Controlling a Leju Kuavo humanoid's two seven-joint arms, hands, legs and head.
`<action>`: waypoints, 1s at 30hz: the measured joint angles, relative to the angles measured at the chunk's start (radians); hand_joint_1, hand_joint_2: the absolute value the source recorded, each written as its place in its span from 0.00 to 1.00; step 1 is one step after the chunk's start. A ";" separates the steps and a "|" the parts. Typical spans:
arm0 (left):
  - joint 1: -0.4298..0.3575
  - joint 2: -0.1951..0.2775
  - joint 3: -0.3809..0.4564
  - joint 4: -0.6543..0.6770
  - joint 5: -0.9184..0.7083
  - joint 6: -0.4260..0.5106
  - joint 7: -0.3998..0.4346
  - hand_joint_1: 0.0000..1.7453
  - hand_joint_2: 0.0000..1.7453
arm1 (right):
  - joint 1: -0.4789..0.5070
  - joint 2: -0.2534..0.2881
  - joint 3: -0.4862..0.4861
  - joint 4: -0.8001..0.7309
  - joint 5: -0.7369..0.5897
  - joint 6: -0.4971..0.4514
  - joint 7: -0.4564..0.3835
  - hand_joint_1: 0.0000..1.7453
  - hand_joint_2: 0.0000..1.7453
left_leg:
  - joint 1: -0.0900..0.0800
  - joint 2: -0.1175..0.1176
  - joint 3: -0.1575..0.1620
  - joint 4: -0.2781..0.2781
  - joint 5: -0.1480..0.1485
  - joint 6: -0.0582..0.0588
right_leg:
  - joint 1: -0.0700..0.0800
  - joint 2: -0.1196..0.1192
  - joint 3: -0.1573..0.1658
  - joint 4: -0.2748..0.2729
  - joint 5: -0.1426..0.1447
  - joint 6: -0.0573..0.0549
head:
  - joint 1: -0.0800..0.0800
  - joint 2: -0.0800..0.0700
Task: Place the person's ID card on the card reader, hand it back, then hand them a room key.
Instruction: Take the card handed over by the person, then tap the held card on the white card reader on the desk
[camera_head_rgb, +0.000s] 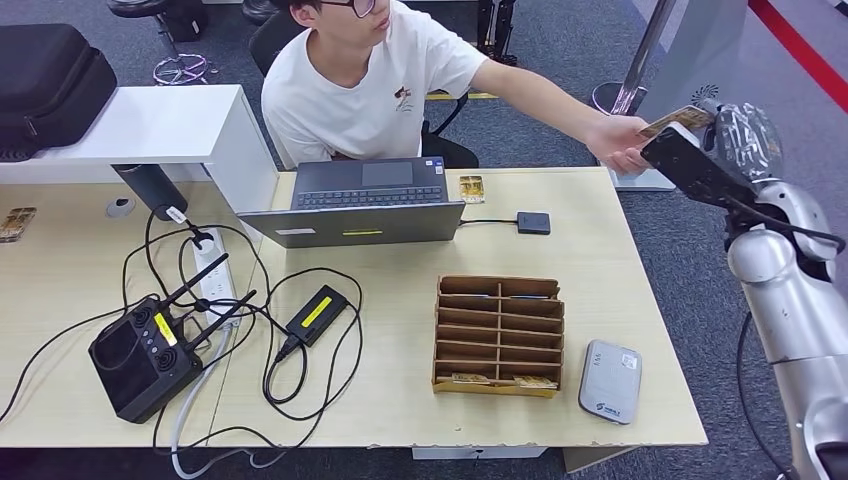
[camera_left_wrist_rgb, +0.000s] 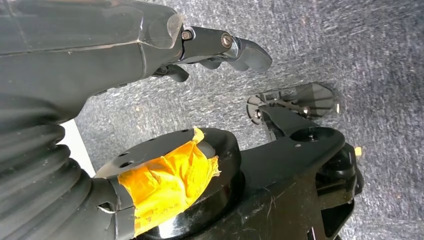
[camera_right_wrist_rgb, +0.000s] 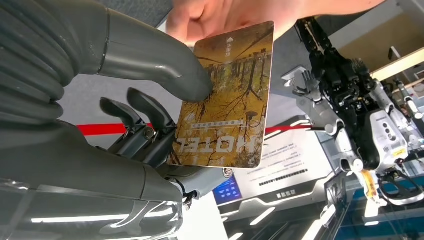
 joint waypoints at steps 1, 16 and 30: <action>0.000 0.000 0.000 0.000 -0.003 0.003 -0.003 0.00 1.00 | 0.004 0.000 -0.002 -0.001 -0.002 0.000 -0.004 1.00 1.00 | 0.000 0.000 0.000 0.000 0.000 0.000 | 0.000 0.000 0.000 0.000 0.000 0.000 | 0.000 0.000; 0.005 -0.006 0.021 0.000 0.010 0.079 -0.011 0.00 1.00 | 0.570 -0.001 -0.193 -0.370 0.055 -0.151 -0.132 1.00 1.00 | 0.003 -0.007 -0.003 0.000 -0.002 0.001 | 0.002 -0.006 0.000 -0.004 -0.002 0.000 | 0.000 0.000; 0.016 -0.004 0.026 0.000 0.002 0.080 -0.035 0.00 1.00 | 1.011 0.061 -0.401 -0.654 0.101 -0.175 -0.208 1.00 1.00 | 0.003 -0.005 -0.001 -0.001 -0.004 0.000 | 0.002 -0.004 0.002 -0.004 -0.005 0.001 | 0.000 0.000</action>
